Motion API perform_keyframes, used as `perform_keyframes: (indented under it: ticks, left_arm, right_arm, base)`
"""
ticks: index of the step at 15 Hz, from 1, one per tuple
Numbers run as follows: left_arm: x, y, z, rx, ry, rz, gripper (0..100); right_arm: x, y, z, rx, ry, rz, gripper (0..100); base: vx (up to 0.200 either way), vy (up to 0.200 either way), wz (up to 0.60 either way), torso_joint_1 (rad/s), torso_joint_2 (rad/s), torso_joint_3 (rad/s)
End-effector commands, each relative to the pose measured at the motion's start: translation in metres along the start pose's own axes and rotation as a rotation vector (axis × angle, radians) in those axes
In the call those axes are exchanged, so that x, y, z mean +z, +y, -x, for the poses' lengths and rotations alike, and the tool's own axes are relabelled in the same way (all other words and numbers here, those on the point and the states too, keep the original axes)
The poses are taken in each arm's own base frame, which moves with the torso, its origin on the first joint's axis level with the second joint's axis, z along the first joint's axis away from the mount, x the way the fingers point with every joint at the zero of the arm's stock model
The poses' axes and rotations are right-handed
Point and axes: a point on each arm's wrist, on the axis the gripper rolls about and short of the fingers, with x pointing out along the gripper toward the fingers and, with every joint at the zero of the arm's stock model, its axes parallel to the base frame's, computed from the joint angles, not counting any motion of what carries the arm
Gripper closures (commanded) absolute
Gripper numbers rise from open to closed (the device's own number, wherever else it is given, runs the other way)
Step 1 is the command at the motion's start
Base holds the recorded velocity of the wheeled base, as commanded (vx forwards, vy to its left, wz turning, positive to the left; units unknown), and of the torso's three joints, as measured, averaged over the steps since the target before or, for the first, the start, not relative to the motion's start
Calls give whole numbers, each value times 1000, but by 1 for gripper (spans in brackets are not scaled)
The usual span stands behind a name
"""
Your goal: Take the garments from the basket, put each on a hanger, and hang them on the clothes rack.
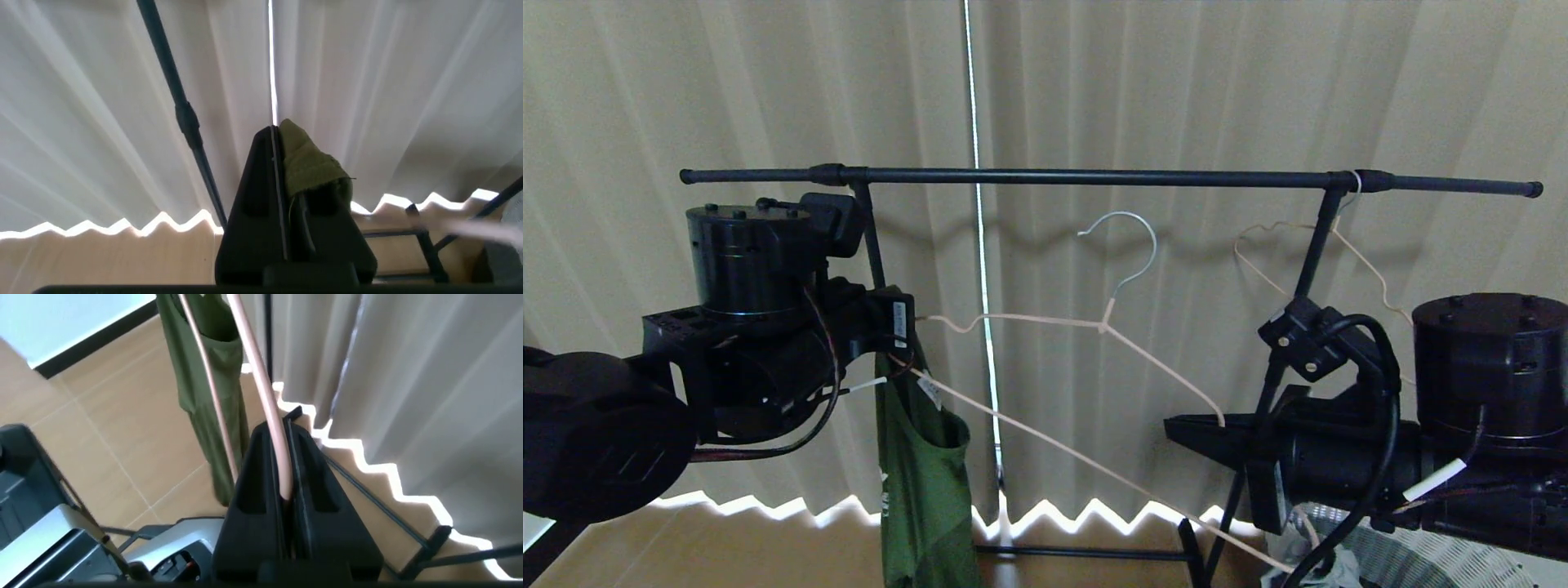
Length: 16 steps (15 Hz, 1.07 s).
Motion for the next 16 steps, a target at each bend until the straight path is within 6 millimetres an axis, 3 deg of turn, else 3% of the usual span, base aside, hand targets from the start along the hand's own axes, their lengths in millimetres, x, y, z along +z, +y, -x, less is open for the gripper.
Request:
perform_keyframes:
  ticks: [1,6,10,16]
  left_arm:
    - [1,0,1,6,-3,2,100]
    - [0,4,2,119,17,-19,100]
    - [2,5,5,120,35,-26,100]
    - [2,6,4,124,34,-18,100]
  right_arm:
    - [-2,1,-8,5,21,0,100]
    - [5,0,-25,-74,15,-40,100]
    - [11,11,-45,-90,10,-62,100]
    - [4,26,-55,-66,46,-36,100]
  base:
    - [0,0,0,0,0,0]
    - [0,0,0,0,0,0]
    - [0,0,0,0,0,0]
    - [0,0,0,0,0,0]
